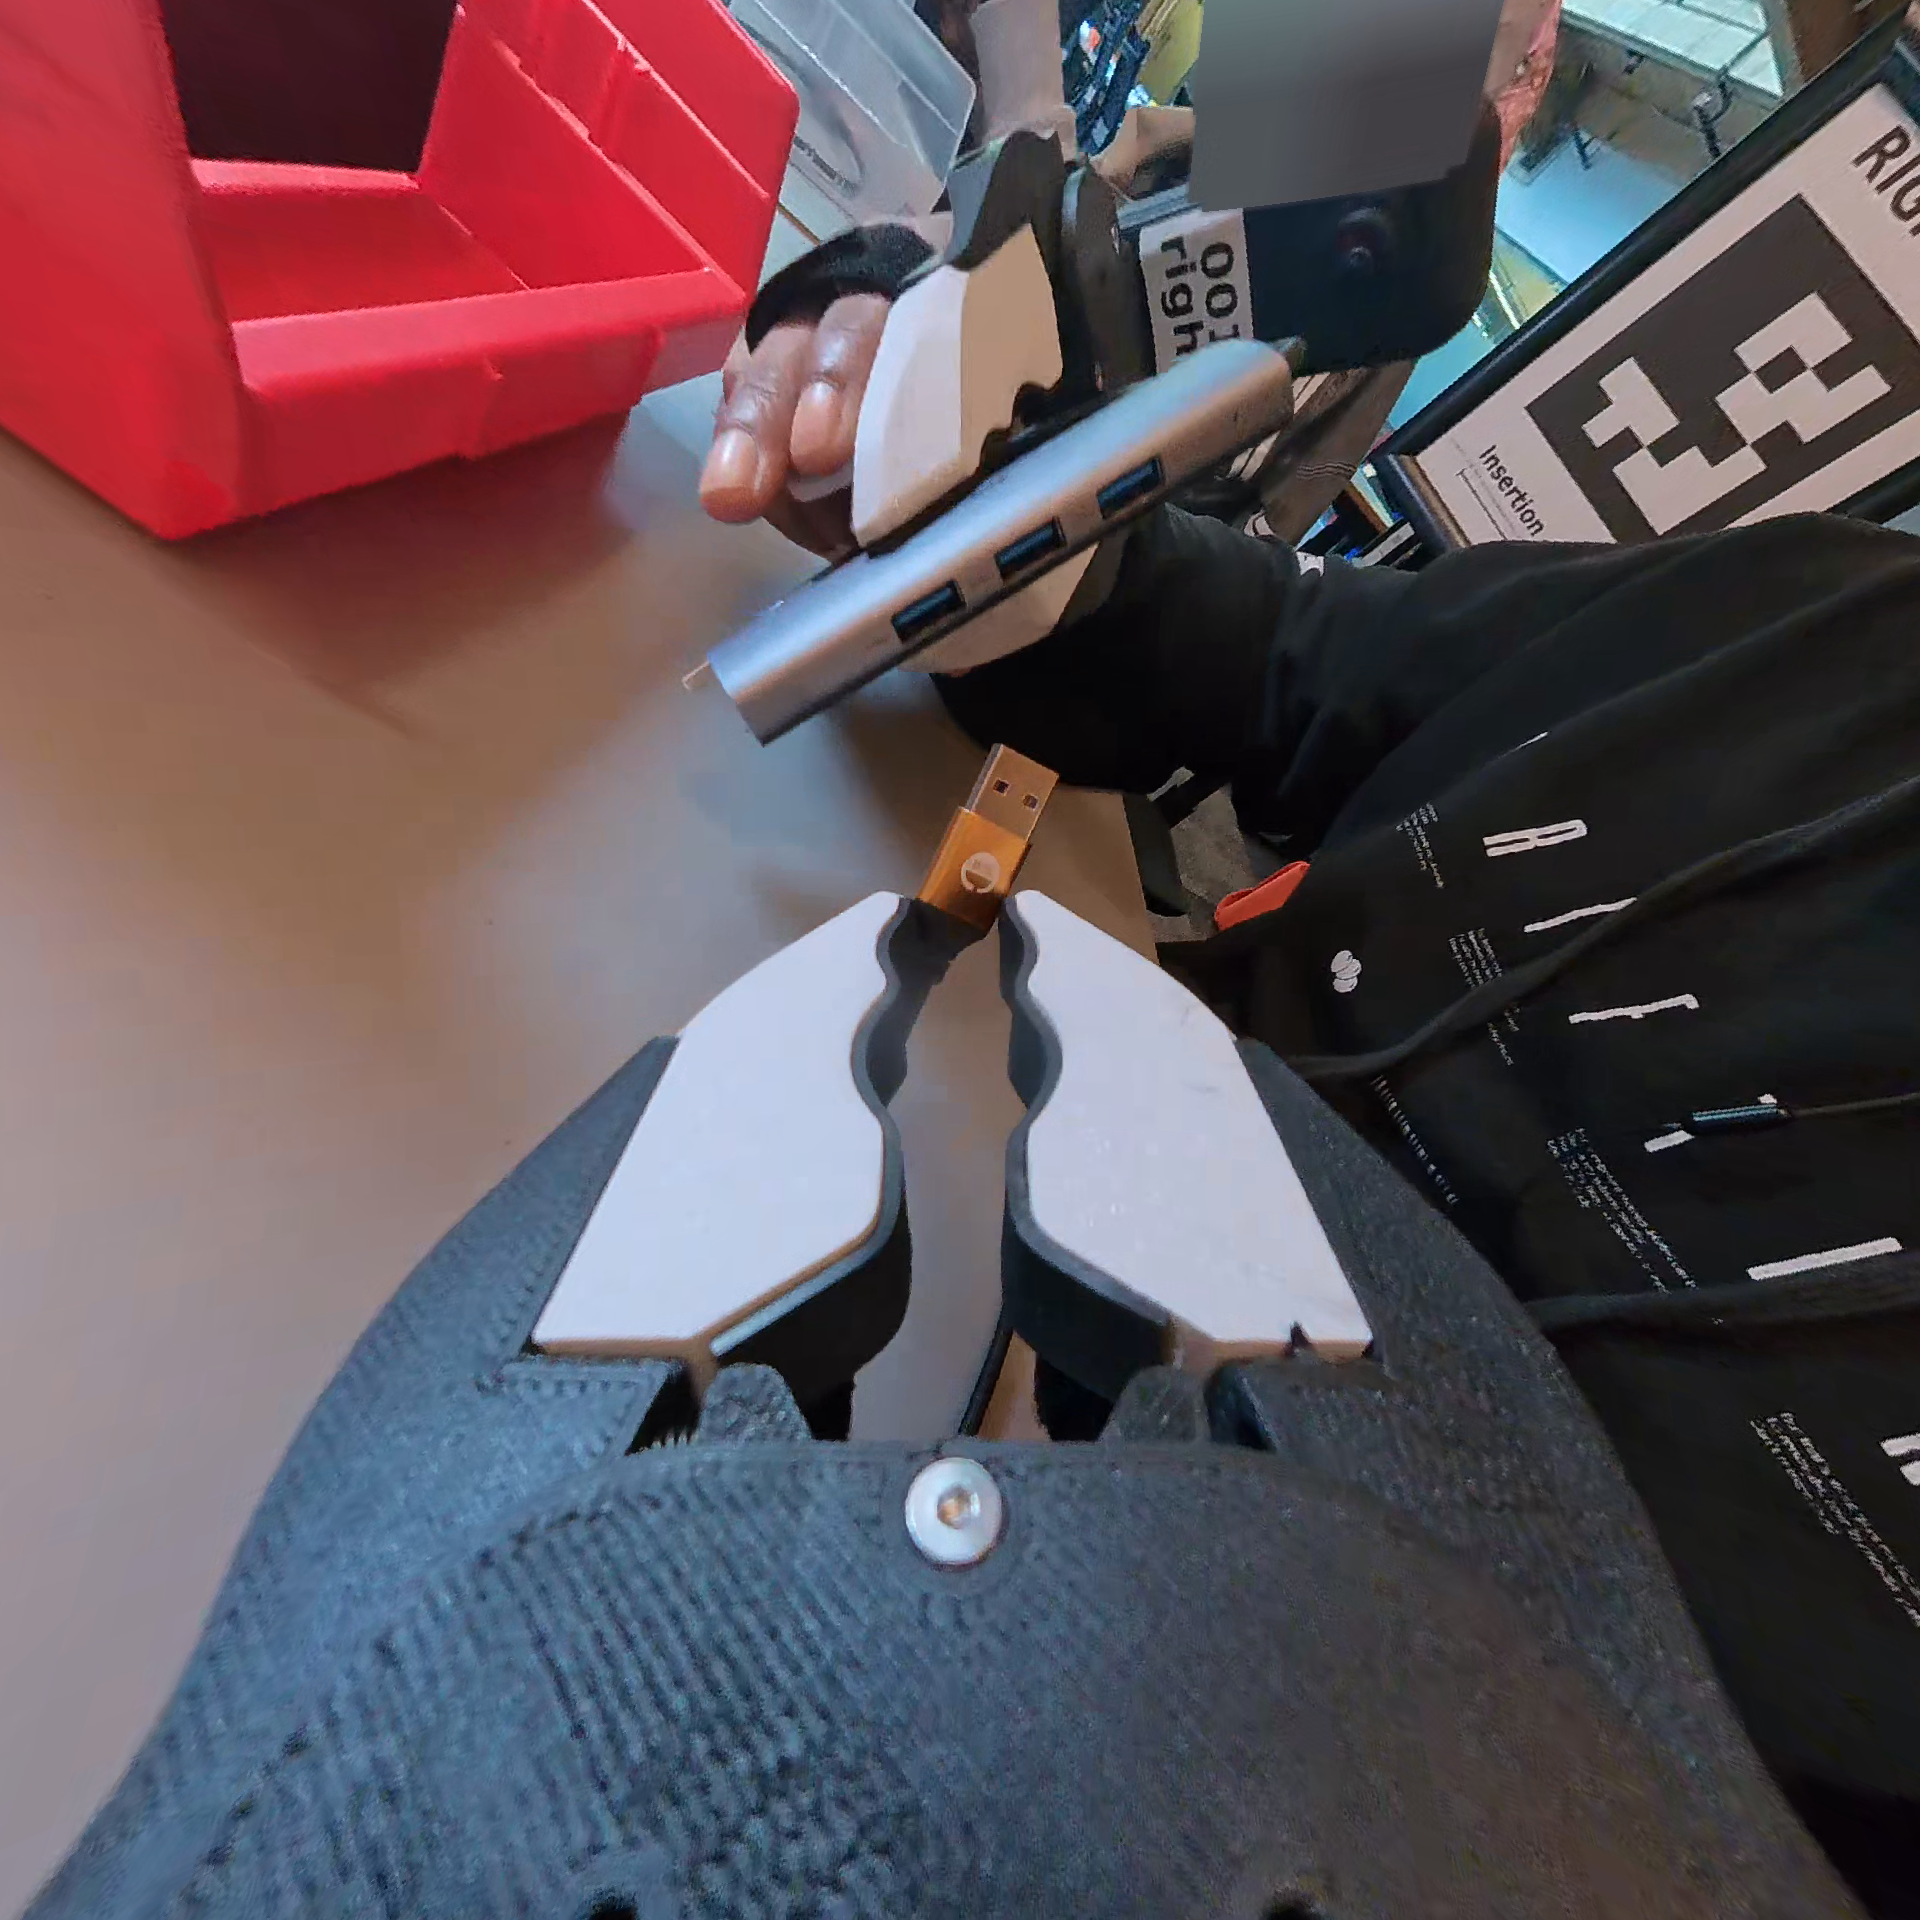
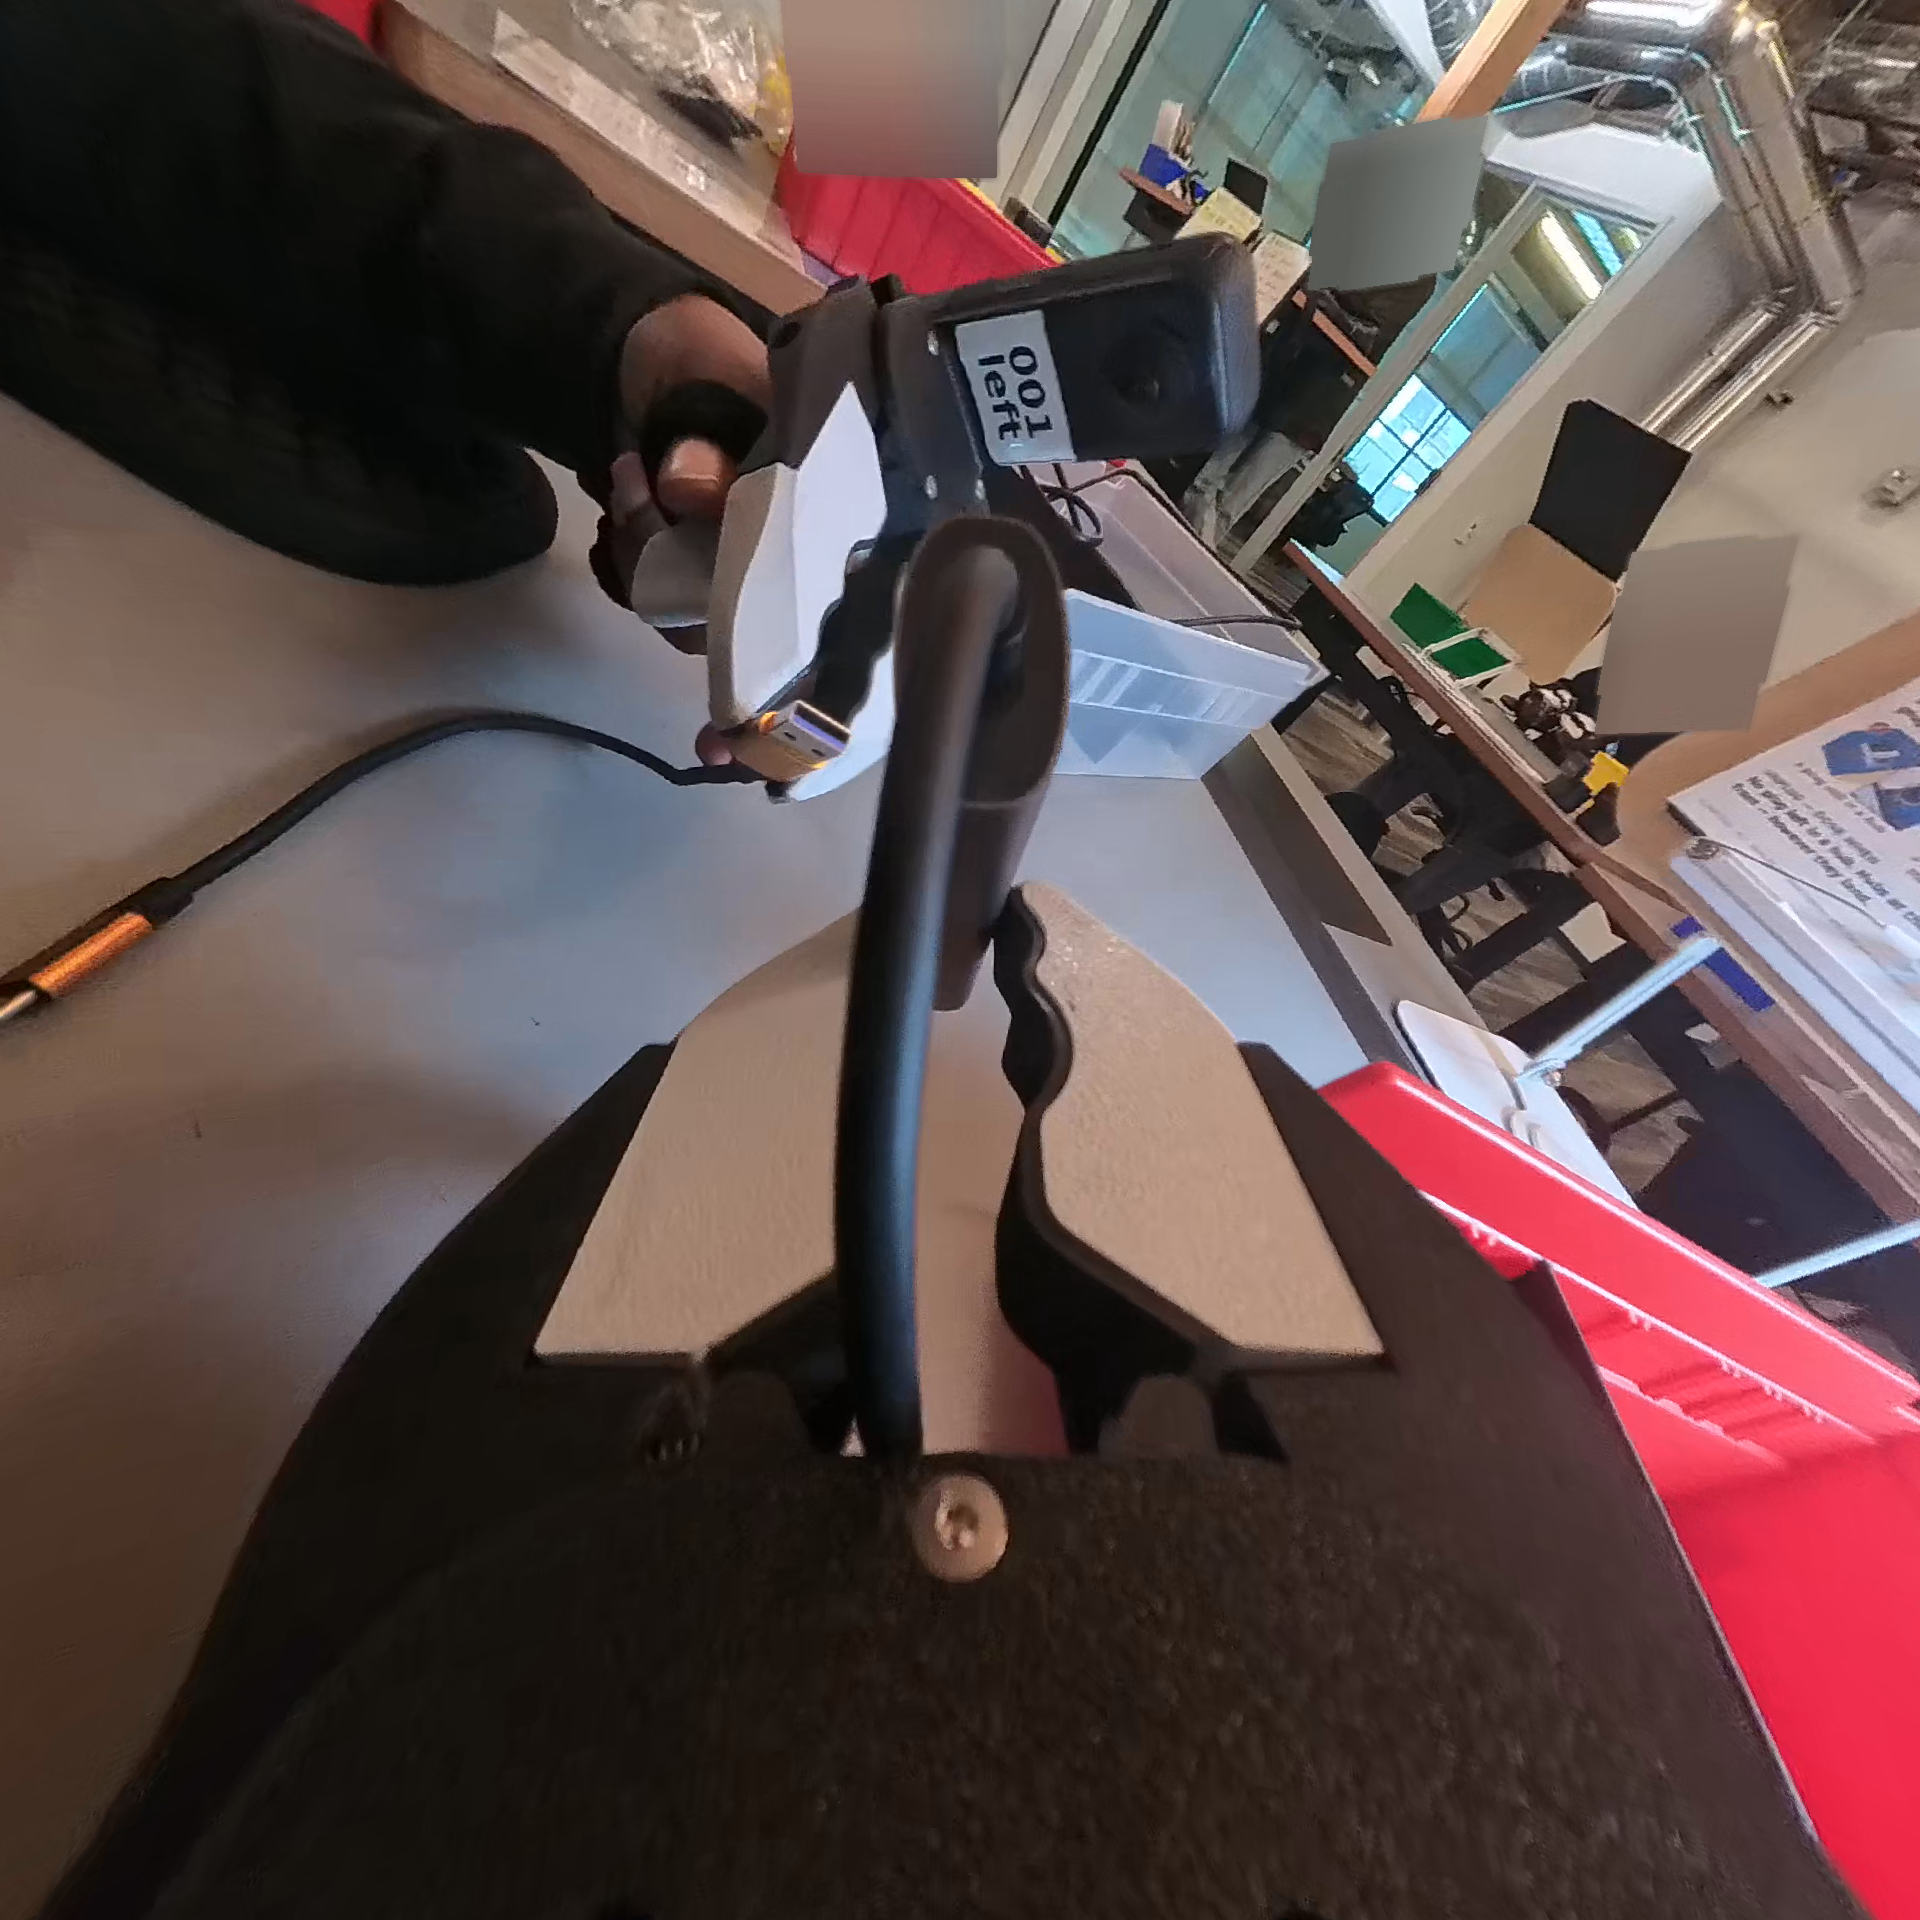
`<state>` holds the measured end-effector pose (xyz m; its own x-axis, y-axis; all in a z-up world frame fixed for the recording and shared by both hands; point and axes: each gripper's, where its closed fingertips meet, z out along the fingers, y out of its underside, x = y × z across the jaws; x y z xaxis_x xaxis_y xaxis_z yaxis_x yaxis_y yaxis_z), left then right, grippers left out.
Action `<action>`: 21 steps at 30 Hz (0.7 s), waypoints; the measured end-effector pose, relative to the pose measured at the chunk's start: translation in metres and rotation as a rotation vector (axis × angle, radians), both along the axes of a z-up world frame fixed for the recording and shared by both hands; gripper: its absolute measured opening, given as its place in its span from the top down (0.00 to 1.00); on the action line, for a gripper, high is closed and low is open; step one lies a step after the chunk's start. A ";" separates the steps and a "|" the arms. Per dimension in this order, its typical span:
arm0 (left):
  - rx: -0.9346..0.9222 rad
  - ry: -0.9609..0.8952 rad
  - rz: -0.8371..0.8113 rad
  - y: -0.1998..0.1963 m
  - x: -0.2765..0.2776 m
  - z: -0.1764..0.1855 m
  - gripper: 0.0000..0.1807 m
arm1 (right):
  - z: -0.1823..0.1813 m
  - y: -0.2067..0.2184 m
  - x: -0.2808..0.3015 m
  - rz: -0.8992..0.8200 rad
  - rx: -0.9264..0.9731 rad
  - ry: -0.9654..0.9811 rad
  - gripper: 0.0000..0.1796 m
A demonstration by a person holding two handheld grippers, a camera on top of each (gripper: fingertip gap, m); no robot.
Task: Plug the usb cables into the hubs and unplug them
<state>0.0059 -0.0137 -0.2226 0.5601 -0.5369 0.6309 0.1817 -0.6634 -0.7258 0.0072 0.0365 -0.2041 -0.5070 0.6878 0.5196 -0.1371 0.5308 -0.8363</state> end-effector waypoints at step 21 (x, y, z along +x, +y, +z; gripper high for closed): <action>-0.309 0.054 0.077 -0.001 -0.007 -0.051 0.92 | -0.050 -0.013 -0.006 -0.040 0.736 0.133 0.91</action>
